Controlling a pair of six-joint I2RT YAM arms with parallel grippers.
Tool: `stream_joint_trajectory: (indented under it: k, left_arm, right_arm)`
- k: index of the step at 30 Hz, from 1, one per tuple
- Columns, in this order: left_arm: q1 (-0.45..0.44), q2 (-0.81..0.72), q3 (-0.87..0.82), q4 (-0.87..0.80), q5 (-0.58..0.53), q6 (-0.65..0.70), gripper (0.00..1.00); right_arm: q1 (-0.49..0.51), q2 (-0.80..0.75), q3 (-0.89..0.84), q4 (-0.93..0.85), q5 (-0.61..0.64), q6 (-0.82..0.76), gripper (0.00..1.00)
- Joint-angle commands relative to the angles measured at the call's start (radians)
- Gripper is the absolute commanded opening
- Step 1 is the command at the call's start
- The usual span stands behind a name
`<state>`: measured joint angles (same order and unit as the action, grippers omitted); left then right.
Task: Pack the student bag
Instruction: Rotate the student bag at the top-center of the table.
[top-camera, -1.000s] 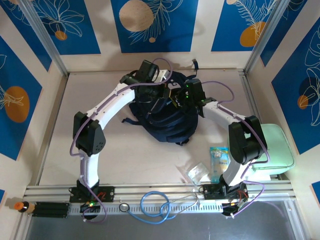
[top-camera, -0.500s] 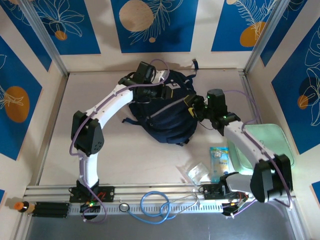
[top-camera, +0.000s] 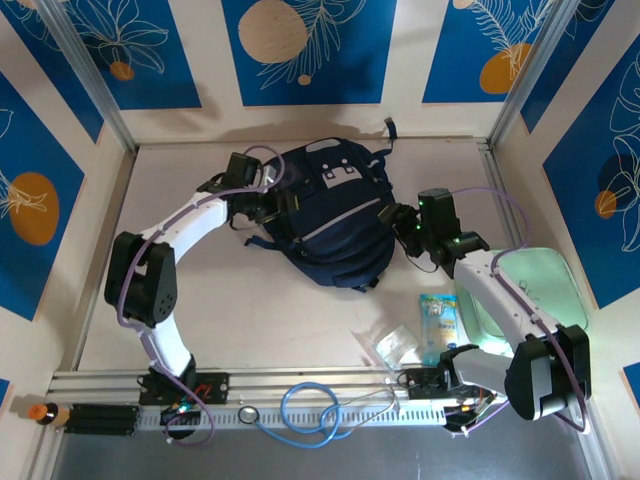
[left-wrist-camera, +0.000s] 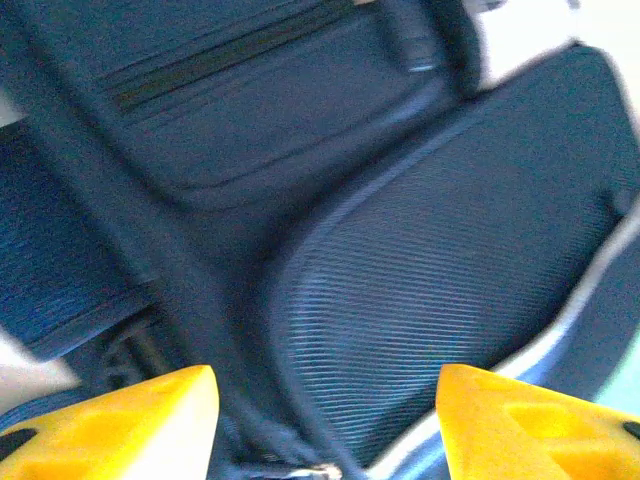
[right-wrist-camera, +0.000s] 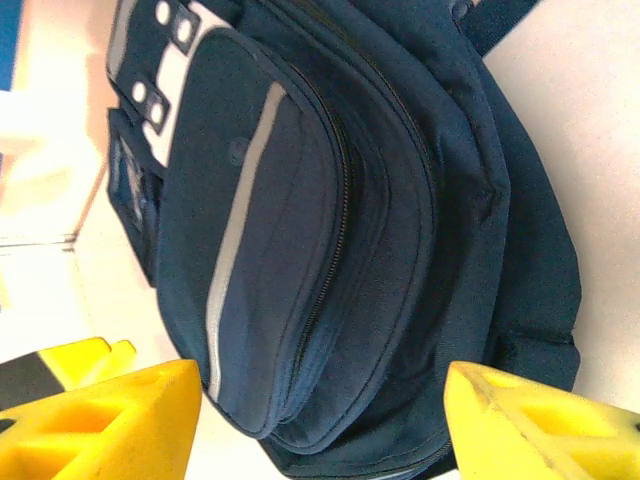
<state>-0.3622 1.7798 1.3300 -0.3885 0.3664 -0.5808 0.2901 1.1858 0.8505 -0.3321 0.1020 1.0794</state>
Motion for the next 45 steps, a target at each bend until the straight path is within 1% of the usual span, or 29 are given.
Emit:
stream_joint_trajectory:
  k: [1, 6, 10, 15, 19, 22, 28, 33, 36, 38, 41, 45]
  left_arm:
    - [-0.002, 0.015, -0.007, 0.032, 0.006, -0.062, 0.55]
    - [-0.003, 0.078, 0.013, 0.044, 0.050, -0.093, 0.45]
    - [-0.004, 0.123, 0.035, 0.061, 0.110, -0.092, 0.42]
    - [-0.008, 0.169, 0.067, 0.090, 0.196, -0.089, 0.32]
    - [-0.014, 0.184, 0.078, 0.099, 0.218, -0.092, 0.26]
    - [-0.015, 0.196, 0.080, 0.106, 0.238, -0.102, 0.19]
    - [-0.015, 0.164, 0.054, 0.118, 0.252, -0.116, 0.00]
    - [-0.009, 0.071, -0.029, 0.173, 0.252, -0.175, 0.00]
    - [-0.009, 0.004, -0.113, 0.232, 0.246, -0.244, 0.00]
    - [-0.010, -0.048, -0.175, 0.286, 0.239, -0.294, 0.00]
    - [-0.015, -0.105, -0.231, 0.317, 0.218, -0.320, 0.00]
    - [-0.021, -0.125, -0.260, 0.343, 0.211, -0.351, 0.00]
  right_arm:
    - [0.022, 0.025, 0.037, -0.020, 0.009, -0.025, 0.65]
    - [0.060, 0.050, 0.073, -0.036, 0.027, -0.046, 0.65]
    - [0.093, 0.088, 0.100, -0.047, 0.030, -0.068, 0.65]
    - [0.098, 0.177, 0.139, -0.072, -0.005, -0.096, 0.65]
    - [0.092, 0.275, 0.194, -0.093, -0.048, -0.143, 0.65]
    - [0.088, 0.350, 0.246, -0.099, -0.082, -0.169, 0.65]
    - [0.087, 0.461, 0.314, -0.082, -0.077, -0.178, 0.65]
    - [0.080, 0.556, 0.383, -0.104, -0.057, -0.210, 0.64]
    - [0.065, 0.622, 0.442, -0.107, -0.074, -0.261, 0.64]
    - [0.057, 0.675, 0.515, -0.136, -0.089, -0.310, 0.61]
    - [0.058, 0.748, 0.642, -0.206, -0.068, -0.372, 0.60]
    - [0.057, 0.777, 0.727, -0.231, -0.045, -0.415, 0.60]
